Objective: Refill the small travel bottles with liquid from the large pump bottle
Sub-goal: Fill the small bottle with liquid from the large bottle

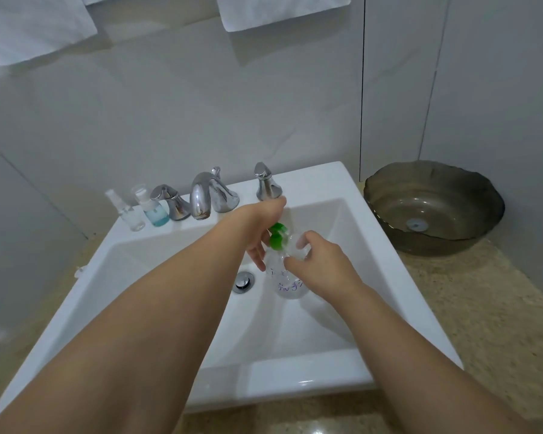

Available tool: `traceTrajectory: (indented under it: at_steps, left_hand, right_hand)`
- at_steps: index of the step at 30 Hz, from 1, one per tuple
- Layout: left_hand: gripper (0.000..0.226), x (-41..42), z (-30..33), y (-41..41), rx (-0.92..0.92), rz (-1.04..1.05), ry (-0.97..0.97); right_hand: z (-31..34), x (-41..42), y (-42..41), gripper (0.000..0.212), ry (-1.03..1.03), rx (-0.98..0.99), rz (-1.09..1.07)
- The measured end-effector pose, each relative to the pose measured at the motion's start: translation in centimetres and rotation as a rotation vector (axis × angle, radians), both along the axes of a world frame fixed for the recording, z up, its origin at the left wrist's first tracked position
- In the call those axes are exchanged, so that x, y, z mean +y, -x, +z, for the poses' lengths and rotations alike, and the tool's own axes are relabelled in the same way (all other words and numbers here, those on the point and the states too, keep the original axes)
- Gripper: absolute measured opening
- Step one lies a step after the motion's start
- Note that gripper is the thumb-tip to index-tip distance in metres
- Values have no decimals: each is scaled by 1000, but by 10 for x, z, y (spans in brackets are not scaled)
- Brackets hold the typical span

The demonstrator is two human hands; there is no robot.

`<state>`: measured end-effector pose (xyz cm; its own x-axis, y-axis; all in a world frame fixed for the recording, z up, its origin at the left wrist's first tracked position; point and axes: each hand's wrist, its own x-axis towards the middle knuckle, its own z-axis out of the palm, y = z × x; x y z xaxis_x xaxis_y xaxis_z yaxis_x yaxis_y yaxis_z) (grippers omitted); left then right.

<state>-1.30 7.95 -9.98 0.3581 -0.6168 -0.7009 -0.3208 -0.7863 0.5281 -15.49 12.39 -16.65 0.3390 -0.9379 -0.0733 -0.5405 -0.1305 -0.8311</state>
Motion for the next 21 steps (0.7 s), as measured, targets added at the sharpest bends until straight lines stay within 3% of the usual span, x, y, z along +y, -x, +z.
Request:
traceTrajectory:
  at_steps: [8, 21]
  left_hand:
    - [44, -4, -8, 11, -112, -87, -4]
    - [40, -8, -28, 10, -204, -83, 69]
  right_hand:
    - [1, -5, 6, 36, 225, 216, 14]
    - [-2, -5, 4, 36, 180, 250, 7]
